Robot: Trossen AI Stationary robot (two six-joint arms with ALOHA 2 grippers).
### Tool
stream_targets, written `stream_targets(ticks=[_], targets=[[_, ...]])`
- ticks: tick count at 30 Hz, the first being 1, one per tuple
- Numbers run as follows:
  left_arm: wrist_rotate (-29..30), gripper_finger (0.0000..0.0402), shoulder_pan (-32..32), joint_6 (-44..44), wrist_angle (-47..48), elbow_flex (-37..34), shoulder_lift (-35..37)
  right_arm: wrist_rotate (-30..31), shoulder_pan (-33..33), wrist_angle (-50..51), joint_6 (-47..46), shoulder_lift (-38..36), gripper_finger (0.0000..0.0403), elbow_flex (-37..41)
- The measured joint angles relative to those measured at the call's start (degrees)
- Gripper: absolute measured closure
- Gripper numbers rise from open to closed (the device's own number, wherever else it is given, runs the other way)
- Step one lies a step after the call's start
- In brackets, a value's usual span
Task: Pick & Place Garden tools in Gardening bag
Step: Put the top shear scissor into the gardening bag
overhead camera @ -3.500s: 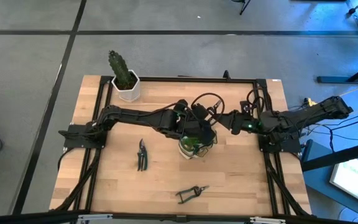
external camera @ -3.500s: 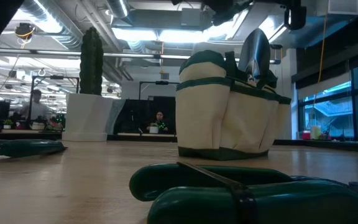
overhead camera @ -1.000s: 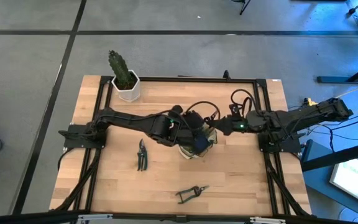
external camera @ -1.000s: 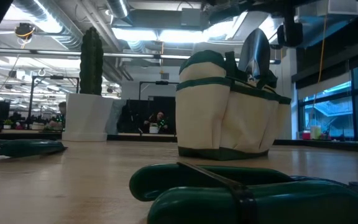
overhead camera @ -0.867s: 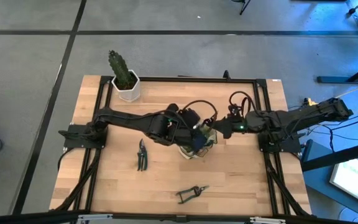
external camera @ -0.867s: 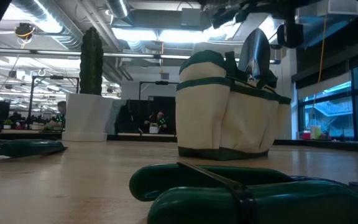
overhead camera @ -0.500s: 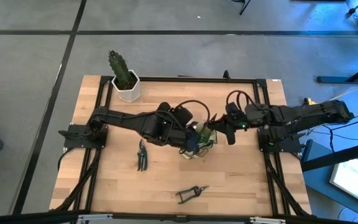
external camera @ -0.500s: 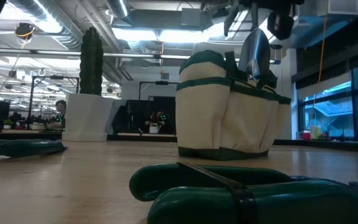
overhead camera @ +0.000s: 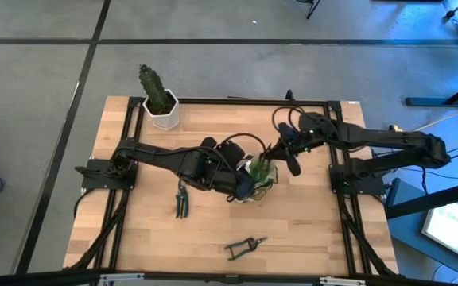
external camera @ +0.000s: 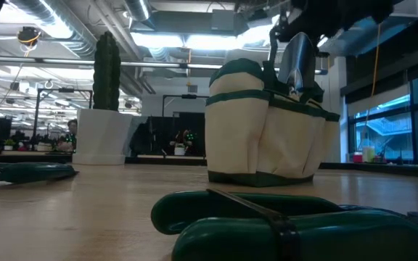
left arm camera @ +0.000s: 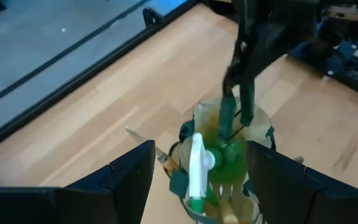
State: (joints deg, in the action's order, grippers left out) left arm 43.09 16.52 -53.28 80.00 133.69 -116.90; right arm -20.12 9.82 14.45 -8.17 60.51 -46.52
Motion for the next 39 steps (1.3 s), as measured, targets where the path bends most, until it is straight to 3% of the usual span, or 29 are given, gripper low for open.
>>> stream_targets(ticks=[5,12,24,32,39], targets=[[-1.0,0.0158,0.0,-2.5,2.1,0.0,0.0,-9.7,2.9,2.1,5.5,5.0,0.0381,0.0],[-1.0,0.0158,0.3,-4.7,4.6,0.0,0.0,-9.8,3.3,4.8,11.2,8.6,0.0381,0.0],[-1.1,0.0158,0.0,-6.4,6.9,0.0,0.0,-8.8,2.1,1.3,23.8,8.9,0.0381,-1.2],[-2.5,0.0158,-0.1,-8.5,8.9,0.0,0.0,-9.2,1.7,9.7,30.0,11.0,0.0381,-3.5],[-2.4,0.0158,-1.0,-8.1,8.9,0.0,0.0,-9.7,0.9,11.0,31.4,15.2,0.0381,-5.6]])
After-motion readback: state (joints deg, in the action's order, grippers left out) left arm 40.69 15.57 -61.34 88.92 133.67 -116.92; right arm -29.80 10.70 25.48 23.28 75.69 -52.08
